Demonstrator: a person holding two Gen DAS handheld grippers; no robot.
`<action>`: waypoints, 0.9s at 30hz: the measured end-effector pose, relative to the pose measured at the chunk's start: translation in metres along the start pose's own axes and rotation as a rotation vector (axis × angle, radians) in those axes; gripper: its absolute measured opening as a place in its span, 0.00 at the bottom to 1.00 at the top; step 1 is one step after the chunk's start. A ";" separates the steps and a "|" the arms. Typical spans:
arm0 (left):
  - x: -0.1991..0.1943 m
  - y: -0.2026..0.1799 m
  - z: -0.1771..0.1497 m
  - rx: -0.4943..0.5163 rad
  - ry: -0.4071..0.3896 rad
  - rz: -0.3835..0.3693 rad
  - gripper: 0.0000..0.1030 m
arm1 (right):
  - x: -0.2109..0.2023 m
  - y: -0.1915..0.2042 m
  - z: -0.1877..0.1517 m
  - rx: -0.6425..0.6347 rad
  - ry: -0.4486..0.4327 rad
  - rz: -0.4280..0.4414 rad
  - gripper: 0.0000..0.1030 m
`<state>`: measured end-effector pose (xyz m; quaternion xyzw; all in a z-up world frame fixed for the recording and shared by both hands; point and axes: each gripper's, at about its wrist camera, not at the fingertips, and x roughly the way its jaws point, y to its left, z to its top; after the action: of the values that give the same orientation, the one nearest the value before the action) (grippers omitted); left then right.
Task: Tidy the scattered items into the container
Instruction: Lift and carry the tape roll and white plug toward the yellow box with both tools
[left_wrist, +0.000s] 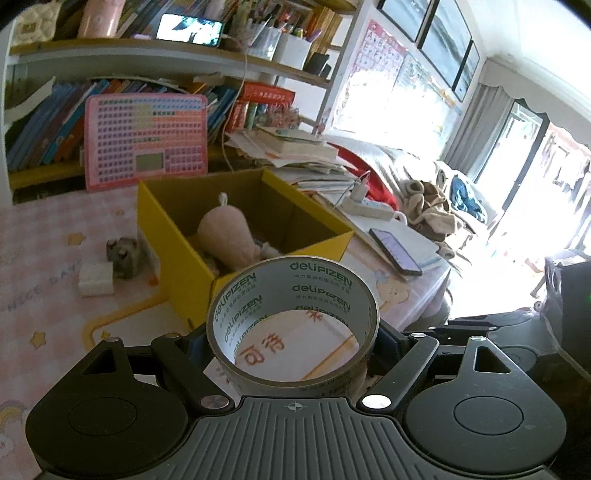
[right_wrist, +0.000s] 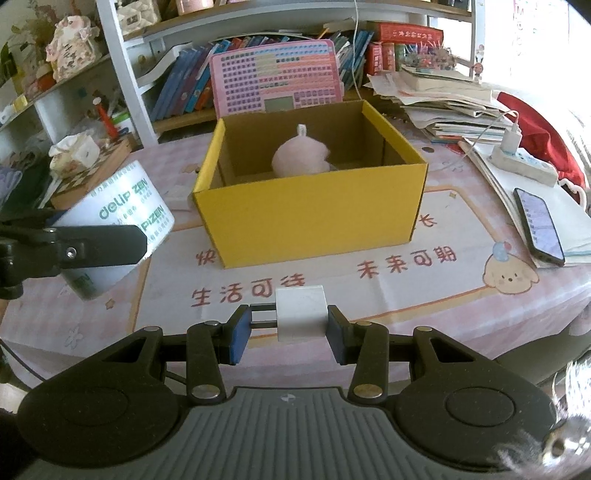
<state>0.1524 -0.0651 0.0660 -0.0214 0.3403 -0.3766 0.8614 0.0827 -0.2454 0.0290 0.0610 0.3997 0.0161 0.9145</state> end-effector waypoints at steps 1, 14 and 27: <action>0.002 -0.002 0.002 0.003 -0.001 -0.001 0.83 | 0.001 -0.003 0.002 -0.001 0.000 0.001 0.40; 0.032 -0.015 0.037 0.040 -0.063 0.043 0.83 | 0.016 -0.042 0.045 -0.045 -0.052 0.027 0.40; 0.067 -0.007 0.063 0.051 -0.092 0.215 0.83 | 0.044 -0.067 0.096 -0.140 -0.106 0.107 0.40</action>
<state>0.2177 -0.1283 0.0783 0.0202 0.2911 -0.2892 0.9117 0.1816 -0.3179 0.0535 0.0191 0.3450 0.0897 0.9341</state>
